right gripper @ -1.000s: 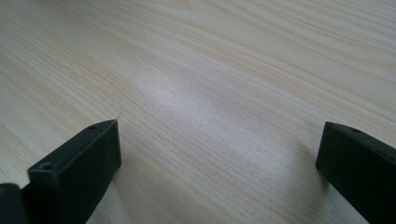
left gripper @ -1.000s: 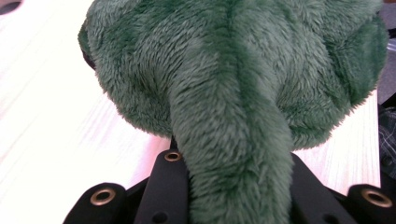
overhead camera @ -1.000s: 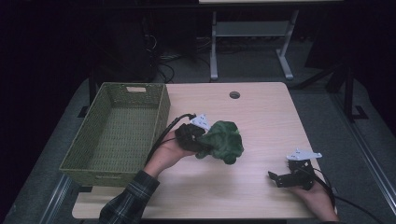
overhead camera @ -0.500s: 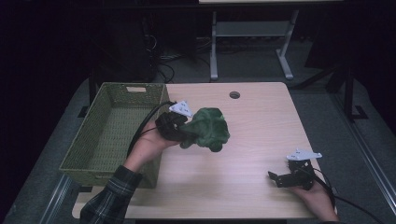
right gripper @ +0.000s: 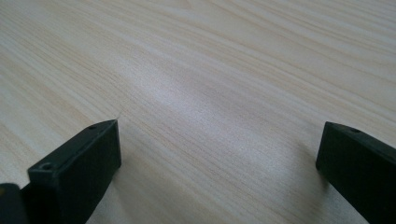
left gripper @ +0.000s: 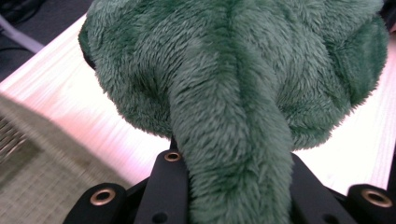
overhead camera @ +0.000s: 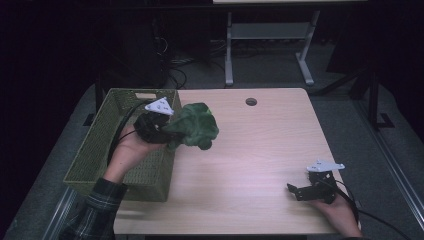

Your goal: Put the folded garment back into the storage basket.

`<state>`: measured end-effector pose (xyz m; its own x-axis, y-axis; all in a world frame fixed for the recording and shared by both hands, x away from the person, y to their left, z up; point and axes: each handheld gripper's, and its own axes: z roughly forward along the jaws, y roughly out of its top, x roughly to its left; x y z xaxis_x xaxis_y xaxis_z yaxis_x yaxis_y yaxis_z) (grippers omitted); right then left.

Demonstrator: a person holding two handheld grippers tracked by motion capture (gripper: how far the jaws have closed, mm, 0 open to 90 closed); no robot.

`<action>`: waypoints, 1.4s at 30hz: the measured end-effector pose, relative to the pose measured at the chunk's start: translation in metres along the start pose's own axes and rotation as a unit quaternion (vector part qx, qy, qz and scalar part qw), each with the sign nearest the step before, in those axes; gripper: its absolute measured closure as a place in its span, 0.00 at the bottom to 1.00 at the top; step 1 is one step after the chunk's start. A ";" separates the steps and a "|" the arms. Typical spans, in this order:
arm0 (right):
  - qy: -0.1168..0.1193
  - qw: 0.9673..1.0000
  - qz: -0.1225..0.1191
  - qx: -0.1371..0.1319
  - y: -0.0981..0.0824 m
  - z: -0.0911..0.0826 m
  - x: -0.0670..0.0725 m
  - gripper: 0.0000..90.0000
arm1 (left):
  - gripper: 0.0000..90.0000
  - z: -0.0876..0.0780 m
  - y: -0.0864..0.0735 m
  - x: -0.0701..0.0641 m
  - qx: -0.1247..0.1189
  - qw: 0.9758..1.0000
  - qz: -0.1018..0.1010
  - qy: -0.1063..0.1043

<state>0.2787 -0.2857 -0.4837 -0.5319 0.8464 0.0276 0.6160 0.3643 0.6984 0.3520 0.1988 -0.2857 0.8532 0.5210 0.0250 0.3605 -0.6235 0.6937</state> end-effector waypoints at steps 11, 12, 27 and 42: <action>0.000 1.000 0.001 0.000 0.000 0.000 0.000 0.00 | 0.85 -0.026 -0.031 0.024 -0.001 0.998 -0.037 0.044; 0.000 1.000 0.000 0.000 0.000 0.000 0.000 0.00 | 0.85 -0.027 -0.034 0.026 -0.001 0.998 -0.040 0.048; 0.000 1.000 0.000 0.000 0.000 0.000 0.000 0.00 | 0.85 -0.035 -0.078 0.053 -0.003 0.990 -0.095 0.105; 0.000 1.000 0.000 0.000 0.000 0.000 0.000 0.00 | 0.85 -0.018 -0.123 0.076 0.035 0.977 -0.152 0.144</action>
<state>0.2787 -0.2857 -0.4837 -0.5313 0.8467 0.0274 0.6167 0.3644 0.6978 0.3657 0.3252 -0.3561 0.5648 0.8245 0.0331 0.6141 -0.4468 0.6505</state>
